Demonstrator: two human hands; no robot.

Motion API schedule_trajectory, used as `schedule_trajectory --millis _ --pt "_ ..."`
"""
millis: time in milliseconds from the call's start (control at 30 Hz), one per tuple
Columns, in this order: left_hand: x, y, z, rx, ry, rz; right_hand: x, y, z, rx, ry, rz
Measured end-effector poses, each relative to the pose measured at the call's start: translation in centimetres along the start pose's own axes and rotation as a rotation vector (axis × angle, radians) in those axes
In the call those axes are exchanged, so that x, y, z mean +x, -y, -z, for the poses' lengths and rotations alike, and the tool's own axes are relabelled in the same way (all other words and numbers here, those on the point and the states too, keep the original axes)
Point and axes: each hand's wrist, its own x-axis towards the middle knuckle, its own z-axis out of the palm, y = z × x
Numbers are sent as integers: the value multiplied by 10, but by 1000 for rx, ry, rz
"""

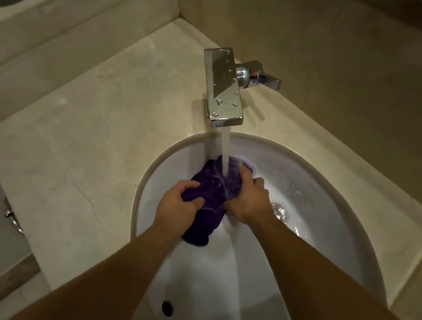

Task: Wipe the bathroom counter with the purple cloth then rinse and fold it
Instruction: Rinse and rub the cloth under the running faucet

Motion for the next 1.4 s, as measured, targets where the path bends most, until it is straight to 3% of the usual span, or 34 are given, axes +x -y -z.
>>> schedule_trajectory --millis 100,200,300,400,467,600,667,733,900,1100,1400 --pt "-3 9 -16 -262 35 168 5 3 -9 313 0 6" --pt "-3 6 -26 -447 57 271 5 -2 -1 499 -36 -100" --pt "3 -12 -23 -521 67 201 4 -6 27 601 -178 -134" --pt "20 -31 -17 -475 -47 66 6 -12 53 592 -253 -136" --pt "29 -38 -16 -340 -153 -63 9 -16 57 504 -213 -104" --pt "30 -25 -21 325 -184 -488 2 -33 30 100 -201 127" --pt "36 -9 -25 654 -199 -681 -6 -37 12 195 -250 194" --pt "45 3 -30 815 -248 -777 -6 -36 -7 408 -282 166" --pt "67 24 -54 817 -289 -827 16 -14 -35 550 -470 222" --pt "82 33 -73 1065 -387 -783 48 -19 -51 272 -685 189" --pt "84 19 -82 1182 -398 -743 59 -26 -42 117 -724 156"
